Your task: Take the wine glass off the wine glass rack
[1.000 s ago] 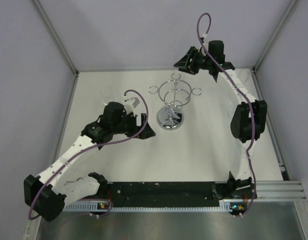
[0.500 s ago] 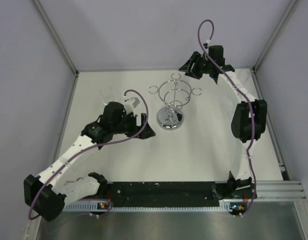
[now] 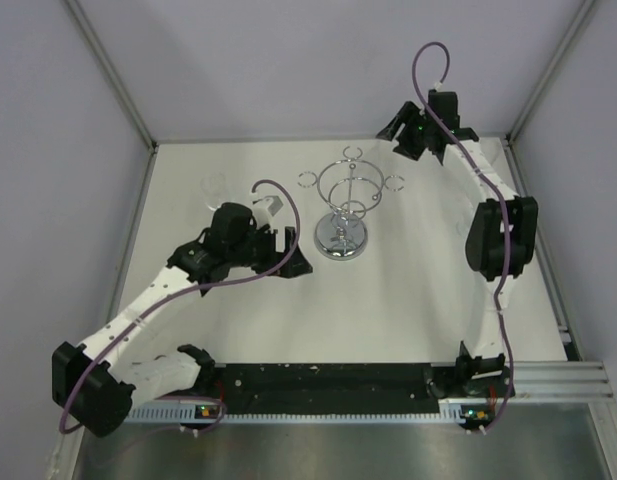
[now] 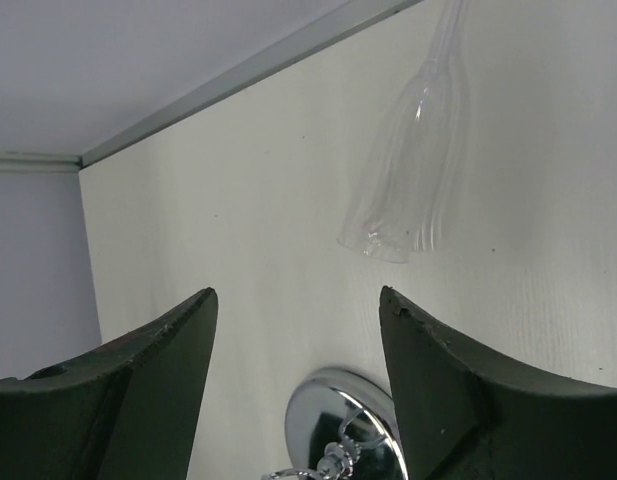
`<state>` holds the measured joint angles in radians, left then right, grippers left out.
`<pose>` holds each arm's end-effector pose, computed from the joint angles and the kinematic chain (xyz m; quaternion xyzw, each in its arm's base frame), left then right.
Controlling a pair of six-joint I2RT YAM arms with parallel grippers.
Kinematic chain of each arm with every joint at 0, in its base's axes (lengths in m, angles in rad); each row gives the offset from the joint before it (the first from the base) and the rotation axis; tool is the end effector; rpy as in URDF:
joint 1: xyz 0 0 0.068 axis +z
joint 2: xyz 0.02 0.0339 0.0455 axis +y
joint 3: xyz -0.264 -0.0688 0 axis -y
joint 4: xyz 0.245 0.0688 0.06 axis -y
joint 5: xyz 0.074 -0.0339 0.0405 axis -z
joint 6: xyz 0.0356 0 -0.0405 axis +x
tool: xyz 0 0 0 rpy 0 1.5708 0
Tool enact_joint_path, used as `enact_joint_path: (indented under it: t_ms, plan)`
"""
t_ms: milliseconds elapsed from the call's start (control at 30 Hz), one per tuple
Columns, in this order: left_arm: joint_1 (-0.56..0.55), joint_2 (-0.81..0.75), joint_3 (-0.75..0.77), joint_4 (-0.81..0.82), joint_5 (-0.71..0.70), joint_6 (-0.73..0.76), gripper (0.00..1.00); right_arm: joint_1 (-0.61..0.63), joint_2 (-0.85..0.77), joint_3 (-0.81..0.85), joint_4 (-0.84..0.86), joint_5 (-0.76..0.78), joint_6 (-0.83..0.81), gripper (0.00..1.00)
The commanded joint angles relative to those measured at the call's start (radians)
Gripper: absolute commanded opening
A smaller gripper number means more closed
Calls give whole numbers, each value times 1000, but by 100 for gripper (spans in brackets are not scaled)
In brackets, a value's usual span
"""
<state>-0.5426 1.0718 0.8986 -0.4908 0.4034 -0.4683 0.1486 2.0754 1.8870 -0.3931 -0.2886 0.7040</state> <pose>0.1892 -0.1304 0.2964 0.1204 0.8769 -0.3654 0.2883 0.4830 0.0826 0.2983 0.1731 0.8563 0.3095 0.3754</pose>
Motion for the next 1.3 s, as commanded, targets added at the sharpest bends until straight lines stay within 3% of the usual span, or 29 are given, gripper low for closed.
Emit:
enact_joint_path:
  t_ms: [0,367,867,1267]
  plan:
    - [4,23,-1,32,17,16,95,5,75,75,-6,14,26,67]
    - [3,60,5,34,34,16,95,26,224,155,-4,32,66,76]
    - [3,77,14,8,49,28,95,60,328,208,17,32,101,99]
    - [3,77,16,3,48,31,95,83,411,264,20,34,137,99]
